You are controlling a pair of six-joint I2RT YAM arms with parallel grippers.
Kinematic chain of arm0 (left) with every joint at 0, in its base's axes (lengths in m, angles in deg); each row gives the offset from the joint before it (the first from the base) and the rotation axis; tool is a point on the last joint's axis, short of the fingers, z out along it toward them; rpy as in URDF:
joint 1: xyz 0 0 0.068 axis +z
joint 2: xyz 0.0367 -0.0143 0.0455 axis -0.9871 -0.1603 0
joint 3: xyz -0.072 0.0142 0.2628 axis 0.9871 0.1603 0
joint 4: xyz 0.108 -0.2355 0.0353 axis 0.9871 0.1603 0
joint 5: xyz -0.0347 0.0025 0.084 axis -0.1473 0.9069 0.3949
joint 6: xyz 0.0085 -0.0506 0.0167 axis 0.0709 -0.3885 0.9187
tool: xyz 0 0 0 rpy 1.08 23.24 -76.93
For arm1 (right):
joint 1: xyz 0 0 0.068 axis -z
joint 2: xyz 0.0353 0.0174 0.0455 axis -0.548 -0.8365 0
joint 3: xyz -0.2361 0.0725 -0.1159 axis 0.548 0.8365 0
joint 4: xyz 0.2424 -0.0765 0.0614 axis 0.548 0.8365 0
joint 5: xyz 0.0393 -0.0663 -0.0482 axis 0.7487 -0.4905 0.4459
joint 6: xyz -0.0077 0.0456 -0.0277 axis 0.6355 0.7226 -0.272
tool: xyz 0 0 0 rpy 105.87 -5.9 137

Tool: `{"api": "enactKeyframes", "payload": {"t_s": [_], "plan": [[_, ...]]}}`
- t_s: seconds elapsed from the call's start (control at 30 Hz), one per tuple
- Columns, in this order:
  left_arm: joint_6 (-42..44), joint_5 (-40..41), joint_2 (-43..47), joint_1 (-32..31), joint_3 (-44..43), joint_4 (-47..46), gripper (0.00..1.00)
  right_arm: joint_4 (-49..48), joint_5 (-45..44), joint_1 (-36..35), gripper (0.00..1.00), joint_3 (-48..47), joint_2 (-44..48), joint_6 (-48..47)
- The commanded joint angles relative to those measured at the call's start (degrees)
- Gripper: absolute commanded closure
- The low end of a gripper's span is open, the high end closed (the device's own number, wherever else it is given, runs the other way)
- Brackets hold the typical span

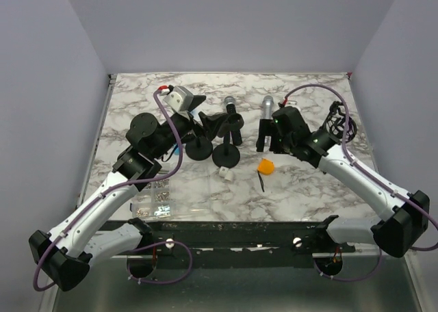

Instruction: Remove the microphone from the stand

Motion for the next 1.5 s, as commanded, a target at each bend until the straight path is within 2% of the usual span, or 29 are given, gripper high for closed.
{"api": "enactKeyframes", "payload": {"t_s": [0.0, 0.13, 0.23, 0.33, 0.43, 0.5, 0.57, 0.83, 1.07, 1.13, 1.2, 1.23, 1.47], "plan": [[1.1, 1.5, 1.6, -0.3, -1.0, 0.6, 0.14, -1.8, -25.8, -3.4, 0.0, 5.6, 0.9, 9.8], [1.2, 1.8, 2.4, -0.2, -0.9, 0.5, 0.14, -12.1, -38.8, -3.5, 0.01, 16.0, 3.5, 11.4], [1.3, 1.8, 2.9, -0.3, -0.9, 0.5, 0.14, -22.1, -44.2, -3.6, 0.05, 21.8, 4.0, 10.6], [1.5, 1.8, 3.2, -0.3, -0.8, 0.5, 0.14, -33.7, -49.6, -3.6, 0.08, 25.6, 2.7, 6.7], [1.6, 1.9, 3.2, -0.3, -0.7, 0.4, 0.14, -43.2, -54.3, -3.7, 0.15, 26.1, 0.5, 0.6], [1.6, 1.9, 3.2, -0.2, -0.8, 0.4, 0.14, -43.0, -59.6, -3.7, 0.18, 25.0, -1.6, 1.8], [1.5, 1.7, 3.3, -0.2, -1.0, 0.5, 0.14, -37.1, -63.3, -3.7, 0.29, 22.9, -3.6, 6.9], [0.6, 0.8, 4.1, -0.2, -0.7, -0.2, 0.14, -20.8, -71.7, -3.6, 0.3, 18.3, -8.3, 17.6], [-0.1, 0.4, 3.7, -0.3, -0.4, -0.6, 0.14, -21.2, -69.7, -0.4, 0.27, 17.0, -10.9, 14.6], [-0.2, 0.5, 3.5, -0.3, -0.2, -0.7, 0.14, -29.0, -67.9, 0.4, 0.28, 18.5, -10.4, 6.2], [-0.3, 0.4, 3.3, -0.2, -0.3, -0.7, 0.14, -45.1, -64.3, 0.5, 0.29, 22.4, -9.1, -8.4], [-0.4, 0.3, 3.1, -0.3, -0.3, -0.7, 0.14, -50.0, -62.2, 0.9, 0.29, 24.2, -8.5, -13.3], [-0.6, -0.1, 2.4, -0.3, -0.3, -0.7, 0.14, -52.3, -58.9, 4.2, 0.29, 23.4, -9.3, -17.1]]}}
